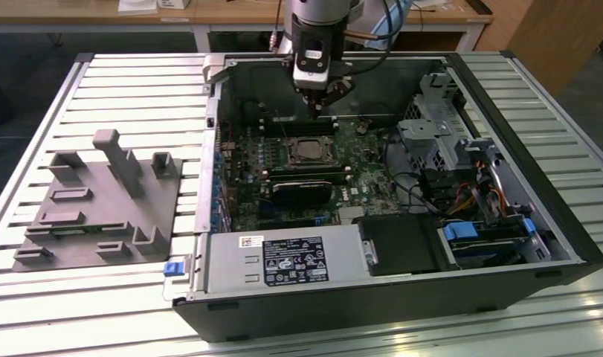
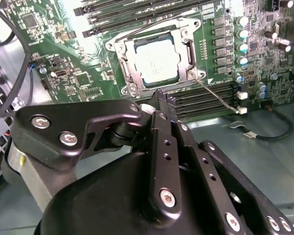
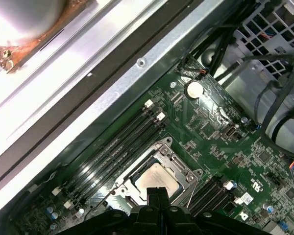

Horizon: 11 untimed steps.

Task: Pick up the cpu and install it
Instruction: 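Install the first cpu locking lever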

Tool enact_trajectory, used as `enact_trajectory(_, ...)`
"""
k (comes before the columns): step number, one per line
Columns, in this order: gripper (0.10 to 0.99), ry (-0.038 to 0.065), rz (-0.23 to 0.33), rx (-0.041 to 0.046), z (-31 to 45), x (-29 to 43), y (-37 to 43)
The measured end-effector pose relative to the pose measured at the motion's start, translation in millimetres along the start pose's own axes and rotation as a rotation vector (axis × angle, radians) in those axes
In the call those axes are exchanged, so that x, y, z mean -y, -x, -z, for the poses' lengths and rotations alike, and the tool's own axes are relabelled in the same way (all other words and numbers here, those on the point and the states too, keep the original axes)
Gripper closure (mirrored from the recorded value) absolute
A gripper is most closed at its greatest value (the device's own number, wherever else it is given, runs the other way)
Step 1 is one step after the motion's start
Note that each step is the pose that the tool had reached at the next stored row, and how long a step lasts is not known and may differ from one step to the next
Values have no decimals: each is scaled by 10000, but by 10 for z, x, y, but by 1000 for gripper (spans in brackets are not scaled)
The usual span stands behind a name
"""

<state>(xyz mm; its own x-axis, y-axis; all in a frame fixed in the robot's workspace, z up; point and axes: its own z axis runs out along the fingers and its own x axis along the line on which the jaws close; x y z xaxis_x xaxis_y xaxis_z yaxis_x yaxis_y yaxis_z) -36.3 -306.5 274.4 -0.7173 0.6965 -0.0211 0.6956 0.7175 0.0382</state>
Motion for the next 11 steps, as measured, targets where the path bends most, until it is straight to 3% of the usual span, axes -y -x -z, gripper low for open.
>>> enact_trajectory(11, 980, 18, 813, -31, 0, 0, 0)
